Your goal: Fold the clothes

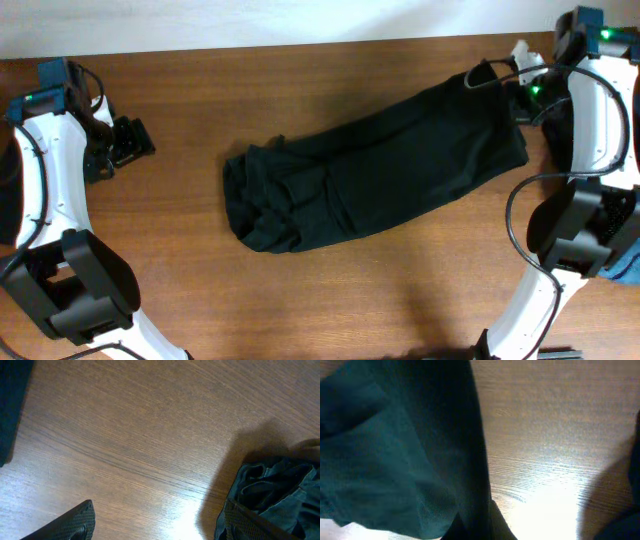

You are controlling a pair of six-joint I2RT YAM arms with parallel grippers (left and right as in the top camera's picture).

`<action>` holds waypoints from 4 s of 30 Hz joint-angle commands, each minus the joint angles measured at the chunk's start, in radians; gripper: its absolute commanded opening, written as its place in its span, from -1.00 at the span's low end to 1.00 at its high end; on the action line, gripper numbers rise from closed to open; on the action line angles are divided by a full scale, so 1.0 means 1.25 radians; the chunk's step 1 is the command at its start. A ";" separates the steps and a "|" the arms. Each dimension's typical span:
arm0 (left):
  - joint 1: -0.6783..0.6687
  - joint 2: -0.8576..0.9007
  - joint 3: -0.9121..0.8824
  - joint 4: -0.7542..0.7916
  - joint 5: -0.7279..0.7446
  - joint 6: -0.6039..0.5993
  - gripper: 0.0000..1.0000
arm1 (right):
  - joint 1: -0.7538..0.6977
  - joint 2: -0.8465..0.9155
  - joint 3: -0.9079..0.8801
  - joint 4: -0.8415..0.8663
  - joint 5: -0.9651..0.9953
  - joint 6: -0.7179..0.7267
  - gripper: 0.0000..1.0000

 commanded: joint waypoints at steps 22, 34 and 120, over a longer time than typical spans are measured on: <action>0.003 0.006 -0.002 0.016 0.011 0.020 0.64 | 0.533 -0.015 0.178 -0.100 -0.012 0.191 -0.92; -0.058 0.001 -0.002 -0.048 0.329 0.064 -0.99 | 0.499 -0.022 0.352 -0.145 0.033 0.220 -0.93; -0.524 -0.136 -0.318 0.182 -0.045 -0.180 -0.99 | 0.200 -0.005 0.294 -0.132 0.100 0.204 -0.92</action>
